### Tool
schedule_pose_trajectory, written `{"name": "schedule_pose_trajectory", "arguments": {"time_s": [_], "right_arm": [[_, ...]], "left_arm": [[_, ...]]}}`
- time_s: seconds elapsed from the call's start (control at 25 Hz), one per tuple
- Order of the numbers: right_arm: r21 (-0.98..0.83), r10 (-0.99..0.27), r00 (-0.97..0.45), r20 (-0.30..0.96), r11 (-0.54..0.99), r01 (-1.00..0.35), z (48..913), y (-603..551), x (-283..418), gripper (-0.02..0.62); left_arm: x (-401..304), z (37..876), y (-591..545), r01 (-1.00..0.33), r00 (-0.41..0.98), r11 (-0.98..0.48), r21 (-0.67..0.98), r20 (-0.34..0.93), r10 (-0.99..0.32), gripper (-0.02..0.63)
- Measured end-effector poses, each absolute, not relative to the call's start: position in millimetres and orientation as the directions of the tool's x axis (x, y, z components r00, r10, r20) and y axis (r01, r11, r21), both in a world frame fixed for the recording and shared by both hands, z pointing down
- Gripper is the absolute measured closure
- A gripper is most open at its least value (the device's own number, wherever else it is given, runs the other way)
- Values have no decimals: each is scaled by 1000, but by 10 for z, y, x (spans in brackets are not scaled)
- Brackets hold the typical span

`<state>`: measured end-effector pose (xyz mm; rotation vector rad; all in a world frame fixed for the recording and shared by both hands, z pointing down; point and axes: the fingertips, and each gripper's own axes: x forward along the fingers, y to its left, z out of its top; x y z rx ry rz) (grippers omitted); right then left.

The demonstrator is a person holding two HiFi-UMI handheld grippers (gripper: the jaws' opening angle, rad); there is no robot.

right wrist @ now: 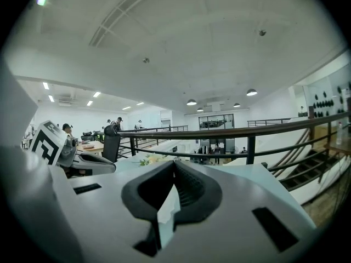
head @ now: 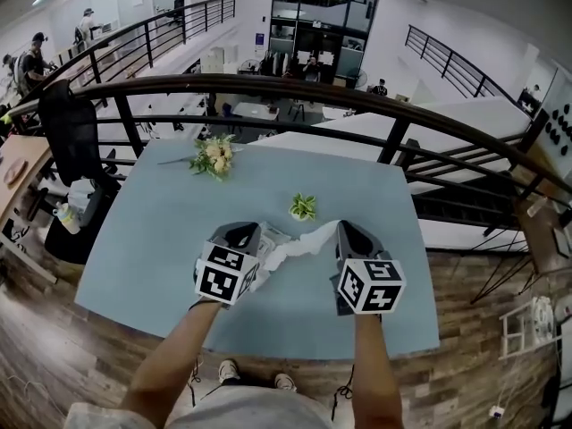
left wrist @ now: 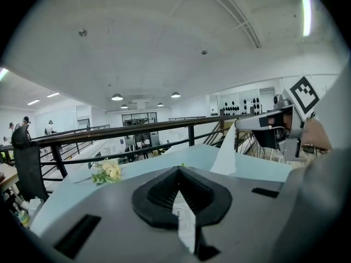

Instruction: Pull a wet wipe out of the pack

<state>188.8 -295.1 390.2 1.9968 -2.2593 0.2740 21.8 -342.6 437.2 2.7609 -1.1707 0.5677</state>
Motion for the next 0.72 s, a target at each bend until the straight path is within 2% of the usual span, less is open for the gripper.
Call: {"name": "schedule_pose_trajectory", "arguments": {"time_s": [0.72], "right_arm": [[-54,-974,-68,217,58,-997,3992,-2821,2162,591]], "left_arm": [[501,4365,-3442,-672,668,-737,-72,369,-646,612]]}}
